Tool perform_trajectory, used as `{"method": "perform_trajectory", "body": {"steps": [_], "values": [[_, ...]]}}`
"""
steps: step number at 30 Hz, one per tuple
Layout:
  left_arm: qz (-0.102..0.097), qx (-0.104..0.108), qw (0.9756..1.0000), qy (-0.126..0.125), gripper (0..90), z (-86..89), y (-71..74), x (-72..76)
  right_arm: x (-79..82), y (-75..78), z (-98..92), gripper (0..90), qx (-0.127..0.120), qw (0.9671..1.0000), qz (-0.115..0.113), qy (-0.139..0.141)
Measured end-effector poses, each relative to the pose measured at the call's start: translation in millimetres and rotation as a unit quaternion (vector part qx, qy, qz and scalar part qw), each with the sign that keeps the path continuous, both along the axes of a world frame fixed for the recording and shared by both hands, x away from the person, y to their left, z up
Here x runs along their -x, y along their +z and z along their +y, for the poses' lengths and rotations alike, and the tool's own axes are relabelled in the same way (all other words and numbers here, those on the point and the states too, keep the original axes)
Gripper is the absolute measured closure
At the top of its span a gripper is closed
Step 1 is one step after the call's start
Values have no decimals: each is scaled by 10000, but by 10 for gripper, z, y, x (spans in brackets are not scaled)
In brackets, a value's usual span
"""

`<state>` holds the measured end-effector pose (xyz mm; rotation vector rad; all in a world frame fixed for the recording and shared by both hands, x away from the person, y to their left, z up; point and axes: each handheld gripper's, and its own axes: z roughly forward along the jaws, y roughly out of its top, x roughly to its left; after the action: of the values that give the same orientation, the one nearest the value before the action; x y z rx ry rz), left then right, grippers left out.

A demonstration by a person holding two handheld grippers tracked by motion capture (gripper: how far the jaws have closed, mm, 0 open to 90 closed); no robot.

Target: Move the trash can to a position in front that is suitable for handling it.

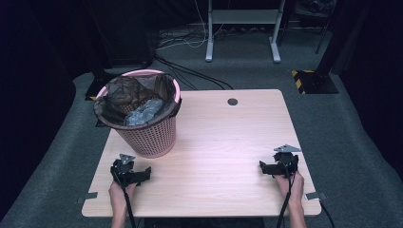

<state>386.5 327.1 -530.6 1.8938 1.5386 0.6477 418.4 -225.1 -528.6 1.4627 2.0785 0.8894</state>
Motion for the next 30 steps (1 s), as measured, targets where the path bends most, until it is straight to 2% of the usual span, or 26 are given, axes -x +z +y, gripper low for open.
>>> {"method": "perform_trajectory", "body": {"steps": [11, 17, 20, 24, 30], "values": [[-20, -36, 10000, -15, 2, -8, 1, 0, -5, 0, 8, 18, -5, 10000, -2, 2], [0, -21, 10000, 6, 3, -19, 2, -1, -15, 6, 27, 2, 43, 9999, 50, 103], [7, -6, 10000, 10, 3, -16, 2, -2, -27, 28, 46, 20, -160, 9998, 88, 116], [31, 32, 10000, 10, 2, -7, 0, -8, -44, 84, 168, 22, -161, 9996, 65, 228], [27, 34, 10000, 12, 3, -8, 0, -8, -79, 254, 458, 47, -123, 9979, -70, 636]]}}
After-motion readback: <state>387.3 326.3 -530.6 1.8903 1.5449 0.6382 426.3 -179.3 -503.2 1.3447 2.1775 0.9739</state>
